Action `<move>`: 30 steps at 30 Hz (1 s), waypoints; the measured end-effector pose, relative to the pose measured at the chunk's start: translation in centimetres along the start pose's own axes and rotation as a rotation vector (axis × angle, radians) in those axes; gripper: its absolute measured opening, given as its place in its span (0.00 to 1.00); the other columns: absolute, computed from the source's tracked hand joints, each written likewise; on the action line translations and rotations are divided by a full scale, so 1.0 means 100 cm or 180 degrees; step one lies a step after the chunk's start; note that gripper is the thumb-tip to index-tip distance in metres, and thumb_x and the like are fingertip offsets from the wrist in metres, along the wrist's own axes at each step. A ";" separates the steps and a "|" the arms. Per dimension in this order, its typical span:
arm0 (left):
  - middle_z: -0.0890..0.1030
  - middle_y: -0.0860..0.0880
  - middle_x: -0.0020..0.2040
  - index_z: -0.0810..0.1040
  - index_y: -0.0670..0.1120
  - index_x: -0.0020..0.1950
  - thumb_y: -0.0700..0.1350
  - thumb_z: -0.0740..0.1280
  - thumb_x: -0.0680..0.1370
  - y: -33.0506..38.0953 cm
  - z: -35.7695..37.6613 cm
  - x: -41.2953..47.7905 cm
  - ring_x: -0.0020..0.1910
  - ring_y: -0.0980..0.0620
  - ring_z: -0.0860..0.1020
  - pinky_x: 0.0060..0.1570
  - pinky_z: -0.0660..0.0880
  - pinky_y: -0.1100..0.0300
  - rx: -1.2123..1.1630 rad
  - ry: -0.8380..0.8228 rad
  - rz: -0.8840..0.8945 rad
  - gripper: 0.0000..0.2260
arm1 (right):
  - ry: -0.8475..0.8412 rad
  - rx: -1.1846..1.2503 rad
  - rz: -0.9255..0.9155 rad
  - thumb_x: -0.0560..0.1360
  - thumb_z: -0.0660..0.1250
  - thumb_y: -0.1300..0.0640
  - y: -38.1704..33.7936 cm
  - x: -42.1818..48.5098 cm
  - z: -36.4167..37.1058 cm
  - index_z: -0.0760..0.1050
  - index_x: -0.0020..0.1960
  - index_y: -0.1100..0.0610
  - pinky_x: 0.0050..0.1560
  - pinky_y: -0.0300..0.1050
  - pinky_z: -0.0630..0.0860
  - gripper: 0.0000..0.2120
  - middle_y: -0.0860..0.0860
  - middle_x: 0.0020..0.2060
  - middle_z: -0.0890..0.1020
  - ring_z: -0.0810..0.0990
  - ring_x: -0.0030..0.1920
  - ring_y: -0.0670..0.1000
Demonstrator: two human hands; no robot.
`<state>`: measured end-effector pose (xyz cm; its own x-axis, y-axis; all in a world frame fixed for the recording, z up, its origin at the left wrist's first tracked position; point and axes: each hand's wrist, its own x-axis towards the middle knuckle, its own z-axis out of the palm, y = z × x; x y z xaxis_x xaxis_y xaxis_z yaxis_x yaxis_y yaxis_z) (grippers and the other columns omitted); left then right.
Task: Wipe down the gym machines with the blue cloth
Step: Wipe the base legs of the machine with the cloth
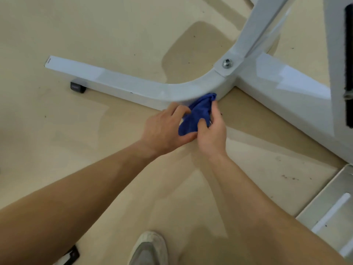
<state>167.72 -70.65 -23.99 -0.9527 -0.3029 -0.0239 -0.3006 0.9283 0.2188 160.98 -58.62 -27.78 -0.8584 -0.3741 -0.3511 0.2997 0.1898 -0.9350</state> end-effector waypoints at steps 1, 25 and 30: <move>0.76 0.57 0.56 0.72 0.54 0.60 0.70 0.63 0.68 0.005 0.003 -0.001 0.42 0.53 0.80 0.36 0.77 0.53 -0.0027 -0.0078 -0.0082 0.27 | 0.0022 0.0043 -0.0079 0.76 0.60 0.66 -0.002 0.003 -0.005 0.63 0.77 0.47 0.65 0.42 0.74 0.31 0.37 0.62 0.76 0.75 0.60 0.35; 0.79 0.52 0.51 0.77 0.46 0.54 0.43 0.64 0.79 -0.022 -0.037 0.041 0.42 0.53 0.78 0.44 0.78 0.53 -0.0800 0.1202 -0.0225 0.06 | 0.0946 -0.2230 -0.2790 0.72 0.69 0.61 -0.031 0.048 -0.023 0.79 0.52 0.59 0.38 0.50 0.74 0.10 0.58 0.45 0.77 0.77 0.41 0.59; 0.71 0.54 0.69 0.66 0.57 0.74 0.56 0.60 0.79 0.016 -0.019 0.051 0.66 0.50 0.71 0.53 0.76 0.53 -0.0295 0.0475 0.0360 0.22 | 0.1126 -0.1937 -0.1325 0.74 0.65 0.56 -0.003 0.034 -0.041 0.77 0.58 0.52 0.46 0.52 0.75 0.13 0.53 0.52 0.76 0.76 0.50 0.57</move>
<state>162.49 -71.14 -21.94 -0.9610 -0.2330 0.1491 -0.1803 0.9364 0.3010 156.22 -56.22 -28.51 -0.9606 -0.2333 0.1509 -0.2639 0.5961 -0.7583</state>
